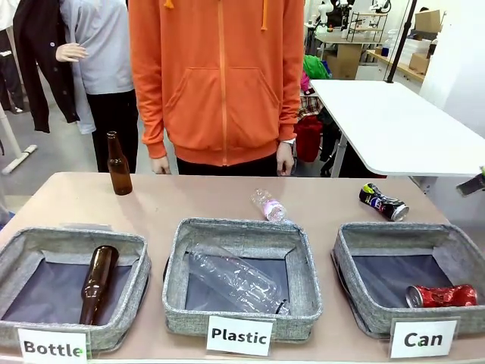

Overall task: Sort the can waste into the basket.
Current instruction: Pick up the can waste from the table and place it in the right Fabric basket.

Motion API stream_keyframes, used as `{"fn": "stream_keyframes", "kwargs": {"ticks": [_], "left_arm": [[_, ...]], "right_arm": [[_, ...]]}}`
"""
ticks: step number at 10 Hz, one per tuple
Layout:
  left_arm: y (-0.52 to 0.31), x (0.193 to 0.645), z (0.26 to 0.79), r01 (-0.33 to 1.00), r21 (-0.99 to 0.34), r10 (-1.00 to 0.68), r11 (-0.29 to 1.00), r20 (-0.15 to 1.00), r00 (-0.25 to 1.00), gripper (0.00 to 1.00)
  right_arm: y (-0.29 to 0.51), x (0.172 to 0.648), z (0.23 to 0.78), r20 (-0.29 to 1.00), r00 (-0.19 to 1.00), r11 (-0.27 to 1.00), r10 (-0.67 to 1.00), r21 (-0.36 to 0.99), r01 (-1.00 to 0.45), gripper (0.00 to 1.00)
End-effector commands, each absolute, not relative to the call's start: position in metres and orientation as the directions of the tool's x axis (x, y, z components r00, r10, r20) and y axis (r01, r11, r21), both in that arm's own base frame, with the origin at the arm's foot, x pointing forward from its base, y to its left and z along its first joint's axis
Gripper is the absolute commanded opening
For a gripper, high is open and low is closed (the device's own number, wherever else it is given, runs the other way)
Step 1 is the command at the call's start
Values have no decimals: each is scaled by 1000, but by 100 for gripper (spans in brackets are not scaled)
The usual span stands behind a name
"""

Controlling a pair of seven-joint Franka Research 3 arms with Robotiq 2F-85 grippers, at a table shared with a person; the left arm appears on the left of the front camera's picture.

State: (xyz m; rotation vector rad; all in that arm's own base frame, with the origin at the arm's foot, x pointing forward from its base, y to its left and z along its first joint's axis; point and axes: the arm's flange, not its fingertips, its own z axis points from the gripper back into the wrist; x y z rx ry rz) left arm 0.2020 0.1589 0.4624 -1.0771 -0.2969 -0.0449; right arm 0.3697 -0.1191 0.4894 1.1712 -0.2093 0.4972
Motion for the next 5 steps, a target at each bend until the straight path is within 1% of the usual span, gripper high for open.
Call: {"fn": "stream_keyframes", "kwargs": {"ticks": [1, 2, 3, 5], "left_arm": [[159, 201, 465, 171, -870, 117, 463, 251, 961, 100], [159, 201, 465, 171, -870, 117, 463, 251, 961, 100], [159, 201, 465, 171, -870, 117, 463, 251, 961, 100], [159, 201, 465, 171, -870, 117, 463, 251, 961, 100]], "right_arm": [[-115, 360, 482, 144, 483, -16, -864, 950, -312, 100], [-111, 364, 480, 195, 471, 71, -860, 961, -267, 100], [-130, 364, 482, 375, 920, 270, 117, 879, -393, 100], [-130, 364, 482, 375, 920, 270, 117, 879, -393, 100]]}}
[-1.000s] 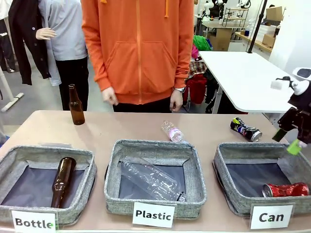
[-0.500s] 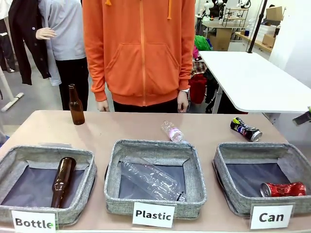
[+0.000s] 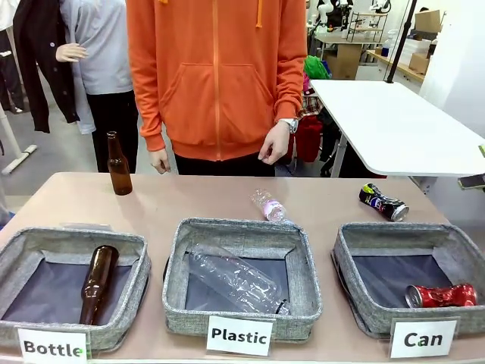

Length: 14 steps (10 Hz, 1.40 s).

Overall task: Sort the can waste into the basket.
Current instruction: Pick up the can waste from the table and place it in the right Fabric basket.

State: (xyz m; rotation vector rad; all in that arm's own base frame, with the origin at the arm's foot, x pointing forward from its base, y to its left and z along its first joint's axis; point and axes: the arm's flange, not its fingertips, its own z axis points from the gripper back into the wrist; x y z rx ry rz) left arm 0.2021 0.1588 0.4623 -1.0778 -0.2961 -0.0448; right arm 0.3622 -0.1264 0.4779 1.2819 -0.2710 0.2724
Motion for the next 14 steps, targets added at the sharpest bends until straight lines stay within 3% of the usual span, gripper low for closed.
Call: {"fn": "stream_keyframes", "kwargs": {"ticks": [1, 13, 14], "left_arm": [[159, 201, 465, 171, -870, 117, 463, 251, 961, 100], [159, 201, 465, 171, -870, 117, 463, 251, 961, 100], [159, 201, 465, 171, -870, 117, 463, 251, 961, 100]], "right_arm": [[-130, 364, 482, 375, 920, 270, 117, 879, -393, 100], [-127, 364, 480, 361, 927, 278, 102, 885, -375, 100], [-103, 380, 491, 231, 969, 495, 91, 833, -245, 100]]}}
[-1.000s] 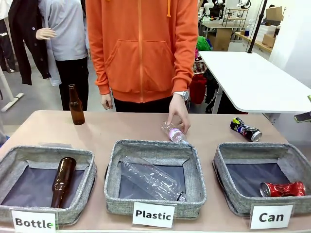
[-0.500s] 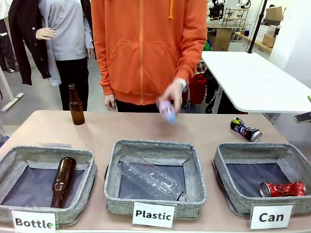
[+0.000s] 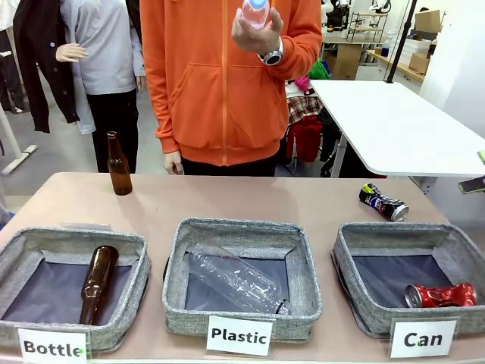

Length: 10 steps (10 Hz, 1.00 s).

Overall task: Sort the can waste into the basket.
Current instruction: Pick up the can waste from the table and place it in the right Fabric basket.

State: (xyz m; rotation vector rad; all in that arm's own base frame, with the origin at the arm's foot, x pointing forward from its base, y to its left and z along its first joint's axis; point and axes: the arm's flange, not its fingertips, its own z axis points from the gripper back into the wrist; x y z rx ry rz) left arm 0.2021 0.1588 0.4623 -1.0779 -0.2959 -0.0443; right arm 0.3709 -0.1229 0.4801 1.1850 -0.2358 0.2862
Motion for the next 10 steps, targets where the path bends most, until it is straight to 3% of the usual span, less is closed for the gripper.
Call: {"fn": "stream_keyframes", "kwargs": {"ticks": [1, 3, 5, 7, 8, 10], "left_arm": [[159, 201, 465, 171, -870, 117, 463, 251, 961, 100], [159, 201, 465, 171, -870, 117, 463, 251, 961, 100], [159, 201, 465, 171, -870, 117, 463, 251, 961, 100], [159, 201, 465, 171, -870, 117, 463, 251, 961, 100], [159, 201, 465, 171, -870, 117, 463, 251, 961, 100], [159, 201, 465, 171, -870, 117, 463, 251, 961, 100]], "right_arm": [[-82, 399, 499, 142, 990, 675, 11, 729, -112, 100], [-46, 432, 497, 35, 982, 897, -185, 414, 154, 100], [-31, 440, 490, 86, 945, 929, -317, 230, 291, 100], [-32, 429, 488, 144, 929, 922, -341, 241, 302, 100], [-28, 447, 494, 247, 942, 924, -227, 361, 128, 100], [-28, 447, 494, 247, 942, 924, -227, 361, 128, 100]]}}
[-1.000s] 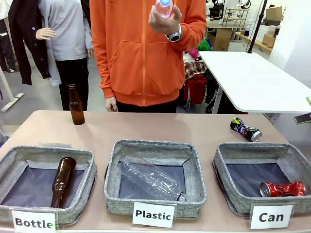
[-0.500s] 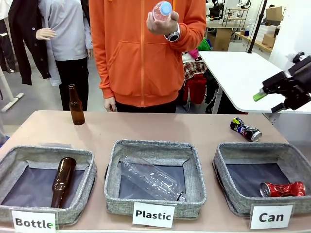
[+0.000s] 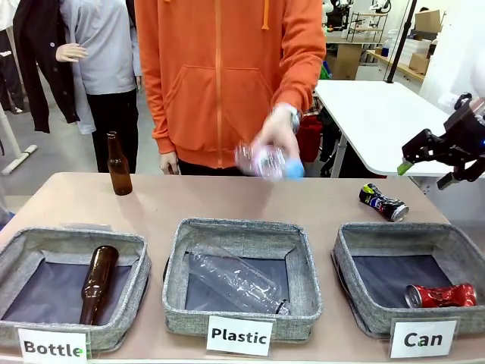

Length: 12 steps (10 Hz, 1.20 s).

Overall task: Sort the can waste into the basket.
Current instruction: Pick up the can waste from the table and place it in the right Fabric basket.

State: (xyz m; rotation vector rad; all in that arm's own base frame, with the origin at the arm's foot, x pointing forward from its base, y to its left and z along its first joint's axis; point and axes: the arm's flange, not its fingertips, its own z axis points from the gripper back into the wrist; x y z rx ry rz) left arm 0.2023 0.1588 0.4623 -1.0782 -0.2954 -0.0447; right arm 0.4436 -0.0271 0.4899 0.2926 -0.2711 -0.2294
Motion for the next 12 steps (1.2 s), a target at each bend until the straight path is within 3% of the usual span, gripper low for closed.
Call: {"fn": "stream_keyframes", "kwargs": {"ticks": [1, 2, 3, 5, 7, 9, 12], "left_arm": [[159, 201, 465, 171, -870, 117, 463, 251, 961, 100], [159, 201, 465, 171, -870, 117, 463, 251, 961, 100], [159, 201, 465, 171, -870, 117, 463, 251, 961, 100], [159, 201, 465, 171, -870, 117, 463, 251, 961, 100], [159, 201, 465, 171, -870, 117, 463, 251, 961, 100], [159, 201, 465, 171, -870, 117, 463, 251, 961, 100], [159, 201, 465, 171, -870, 117, 463, 251, 961, 100]], "right_arm": [[-30, 442, 486, 221, 936, 934, -273, 295, 203, 100], [-13, 435, 483, 278, 942, 973, -186, 188, 137, 100], [-11, 448, 481, 264, 950, 977, -169, 170, 126, 100], [-24, 502, 467, 257, 966, 995, -42, 97, 17, 100], [-38, 567, 431, 177, 984, 997, -29, 81, 14, 100], [-40, 608, 407, 205, 978, 998, -43, 62, 31, 100], [-43, 658, 358, 97, 995, 996, -21, 91, 12, 100]]}}
